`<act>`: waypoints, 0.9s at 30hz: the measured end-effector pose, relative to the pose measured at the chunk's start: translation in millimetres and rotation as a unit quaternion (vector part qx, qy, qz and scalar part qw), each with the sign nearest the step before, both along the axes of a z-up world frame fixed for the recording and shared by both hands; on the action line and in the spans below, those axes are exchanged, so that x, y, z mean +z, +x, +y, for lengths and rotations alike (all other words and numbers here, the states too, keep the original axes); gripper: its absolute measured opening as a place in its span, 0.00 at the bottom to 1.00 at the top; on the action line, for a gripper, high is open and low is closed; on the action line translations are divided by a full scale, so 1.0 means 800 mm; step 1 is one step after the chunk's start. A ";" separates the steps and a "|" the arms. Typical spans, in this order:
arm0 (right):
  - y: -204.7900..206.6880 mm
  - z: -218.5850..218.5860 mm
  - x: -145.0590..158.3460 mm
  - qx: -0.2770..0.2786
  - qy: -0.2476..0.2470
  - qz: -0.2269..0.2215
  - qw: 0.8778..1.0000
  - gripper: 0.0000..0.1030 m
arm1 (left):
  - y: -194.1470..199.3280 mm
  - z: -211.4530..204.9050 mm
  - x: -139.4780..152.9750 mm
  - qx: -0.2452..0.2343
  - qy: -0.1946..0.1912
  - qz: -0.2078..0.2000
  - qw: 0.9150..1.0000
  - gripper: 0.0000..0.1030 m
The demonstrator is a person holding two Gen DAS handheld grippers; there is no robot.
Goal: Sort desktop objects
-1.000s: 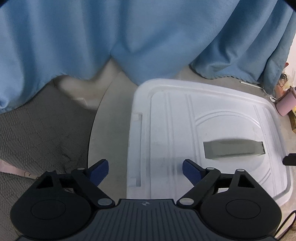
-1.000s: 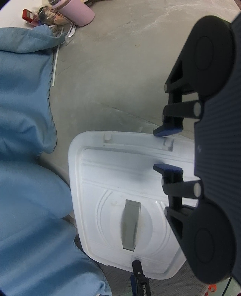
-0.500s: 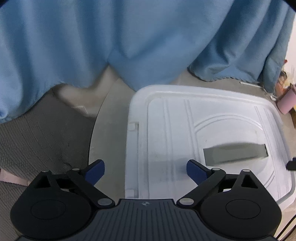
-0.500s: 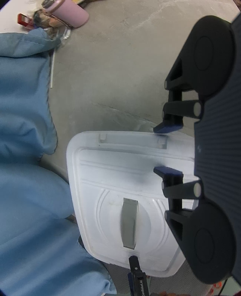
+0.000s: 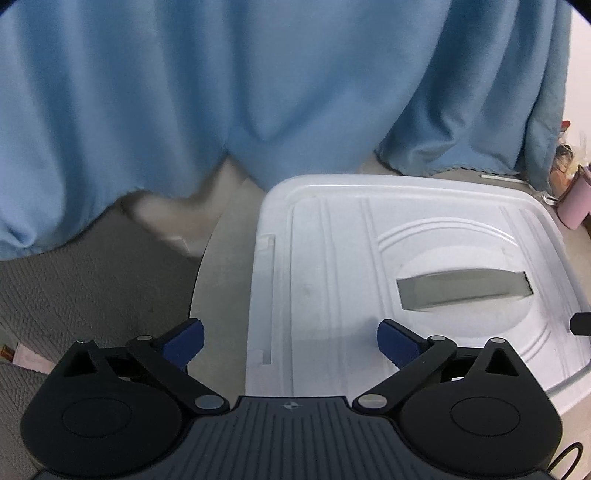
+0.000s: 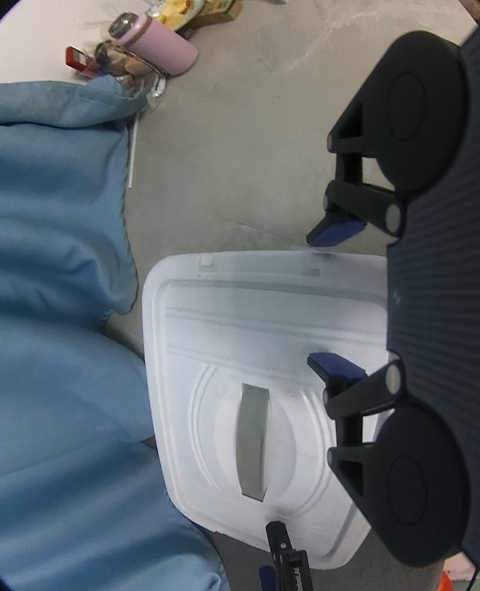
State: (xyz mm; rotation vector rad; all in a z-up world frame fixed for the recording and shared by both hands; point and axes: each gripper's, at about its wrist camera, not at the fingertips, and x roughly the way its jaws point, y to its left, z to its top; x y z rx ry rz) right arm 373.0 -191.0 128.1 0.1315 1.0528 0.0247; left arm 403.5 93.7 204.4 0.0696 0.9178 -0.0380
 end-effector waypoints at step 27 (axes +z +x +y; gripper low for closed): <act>-0.219 0.047 -0.021 0.017 -0.040 -0.173 0.984 0.80 | -0.249 -0.060 -0.022 0.025 0.033 -0.143 0.989 0.99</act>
